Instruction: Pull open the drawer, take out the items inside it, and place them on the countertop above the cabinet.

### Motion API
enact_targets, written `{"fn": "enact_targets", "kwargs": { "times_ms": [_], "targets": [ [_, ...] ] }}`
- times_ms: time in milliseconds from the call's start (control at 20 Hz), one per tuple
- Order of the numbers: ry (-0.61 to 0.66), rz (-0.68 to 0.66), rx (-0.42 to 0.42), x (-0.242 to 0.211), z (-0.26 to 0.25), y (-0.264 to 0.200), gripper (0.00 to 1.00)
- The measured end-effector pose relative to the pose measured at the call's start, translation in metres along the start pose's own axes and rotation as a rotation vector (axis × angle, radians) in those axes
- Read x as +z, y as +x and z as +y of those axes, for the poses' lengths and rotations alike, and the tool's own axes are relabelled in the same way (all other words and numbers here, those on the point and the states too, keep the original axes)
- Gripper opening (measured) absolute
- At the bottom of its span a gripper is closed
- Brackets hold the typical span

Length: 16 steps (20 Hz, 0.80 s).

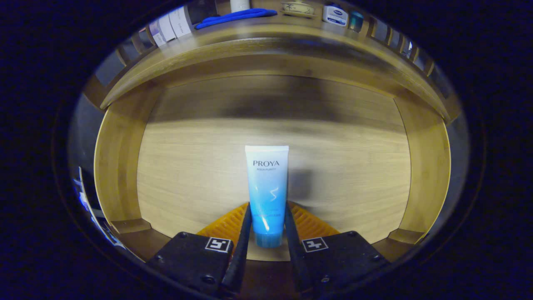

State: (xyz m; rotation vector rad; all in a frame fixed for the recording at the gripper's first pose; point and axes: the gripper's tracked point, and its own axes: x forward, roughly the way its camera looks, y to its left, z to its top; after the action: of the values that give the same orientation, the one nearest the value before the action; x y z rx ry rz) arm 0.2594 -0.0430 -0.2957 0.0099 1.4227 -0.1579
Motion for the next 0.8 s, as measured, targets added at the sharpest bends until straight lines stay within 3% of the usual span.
{"fn": "enact_targets", "kwargs": {
  "times_ms": [300,800],
  "targets": [
    [0.023,-0.035,0.010,0.002,0.002,-0.003,0.38],
    [0.014,-0.159,0.033,0.015,-0.010,-0.069,0.38]
  ]
}}
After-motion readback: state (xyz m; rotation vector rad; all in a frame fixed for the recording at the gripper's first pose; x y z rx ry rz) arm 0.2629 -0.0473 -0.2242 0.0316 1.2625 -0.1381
